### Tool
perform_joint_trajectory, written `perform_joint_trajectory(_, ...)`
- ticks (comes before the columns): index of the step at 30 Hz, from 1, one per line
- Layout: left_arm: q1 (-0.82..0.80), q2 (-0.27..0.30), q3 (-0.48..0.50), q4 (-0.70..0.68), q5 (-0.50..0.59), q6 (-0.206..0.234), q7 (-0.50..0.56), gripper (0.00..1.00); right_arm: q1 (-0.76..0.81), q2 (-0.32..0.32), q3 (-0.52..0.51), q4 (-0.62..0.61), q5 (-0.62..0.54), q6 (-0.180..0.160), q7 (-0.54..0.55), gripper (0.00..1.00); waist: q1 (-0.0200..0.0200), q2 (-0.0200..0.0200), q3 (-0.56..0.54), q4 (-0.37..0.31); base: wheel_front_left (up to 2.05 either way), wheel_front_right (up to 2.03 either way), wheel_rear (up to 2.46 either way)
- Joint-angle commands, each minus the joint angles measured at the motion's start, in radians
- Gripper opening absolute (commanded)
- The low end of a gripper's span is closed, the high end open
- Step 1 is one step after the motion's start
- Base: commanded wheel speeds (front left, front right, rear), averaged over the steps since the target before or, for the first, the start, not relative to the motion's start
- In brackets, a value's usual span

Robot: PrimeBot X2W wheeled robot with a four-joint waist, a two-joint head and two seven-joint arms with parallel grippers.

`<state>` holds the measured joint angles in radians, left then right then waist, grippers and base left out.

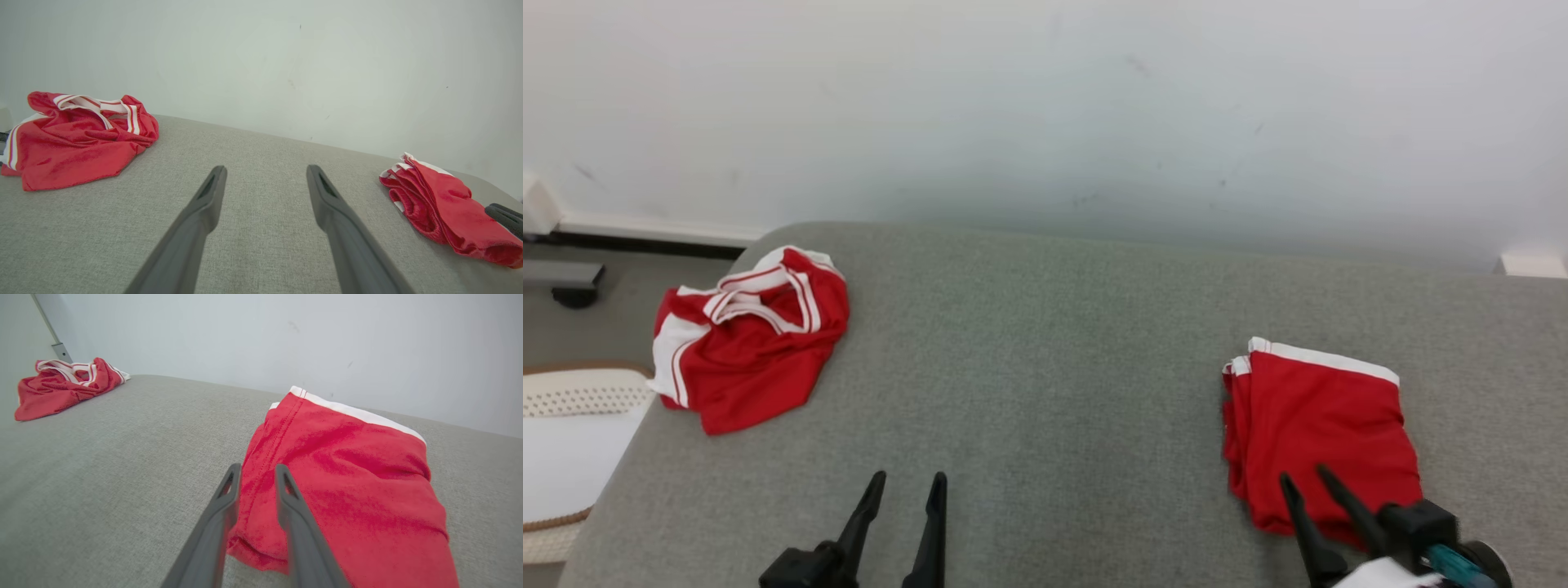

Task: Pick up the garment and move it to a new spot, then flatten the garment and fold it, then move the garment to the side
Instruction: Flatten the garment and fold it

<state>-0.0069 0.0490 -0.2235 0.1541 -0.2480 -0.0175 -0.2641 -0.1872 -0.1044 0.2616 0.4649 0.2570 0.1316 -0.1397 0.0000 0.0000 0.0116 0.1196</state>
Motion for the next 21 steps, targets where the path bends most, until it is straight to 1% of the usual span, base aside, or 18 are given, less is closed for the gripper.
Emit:
perform_joint_trajectory(1,0.027,0.004,0.015,-0.003,0.021,-0.006,-0.001,1.0,0.048,-0.018,-0.036,-0.049,0.016,-0.002,-0.008,1.0,0.0,0.0,-0.032,-0.024,0.0,0.0,0.0)
perform_joint_trajectory(7,0.071,0.006,0.053,-0.016,0.047,-0.023,-0.001,1.0,0.167,-0.042,-0.149,-0.214,-0.003,-0.002,-0.021,1.0,0.0,0.0,-0.063,-0.053,0.0,0.0,0.0)
perform_joint_trajectory(11,0.103,0.007,0.074,-0.025,0.064,-0.044,-0.001,1.0,0.236,-0.056,-0.215,-0.293,-0.013,-0.002,-0.048,1.0,0.0,0.0,-0.079,-0.071,0.0,0.0,0.0)
perform_joint_trajectory(15,0.132,0.006,0.097,-0.035,0.072,-0.054,-0.001,1.0,0.286,-0.052,-0.267,-0.32,-0.003,-0.002,-0.067,1.0,0.0,0.0,-0.094,-0.09,0.0,0.0,0.0)
perform_joint_trajectory(19,0.153,0.005,0.119,-0.048,0.065,-0.048,-0.001,1.0,0.307,-0.065,-0.279,-0.31,0.005,-0.002,-0.078,1.0,0.0,0.0,-0.099,-0.109,0.0,0.0,0.0)
perform_joint_trajectory(21,0.165,0.005,0.122,-0.051,0.061,-0.054,-0.001,1.0,0.316,-0.067,-0.289,-0.297,0.012,-0.002,-0.087,1.0,0.0,0.0,-0.1,-0.115,0.0,0.0,0.0)
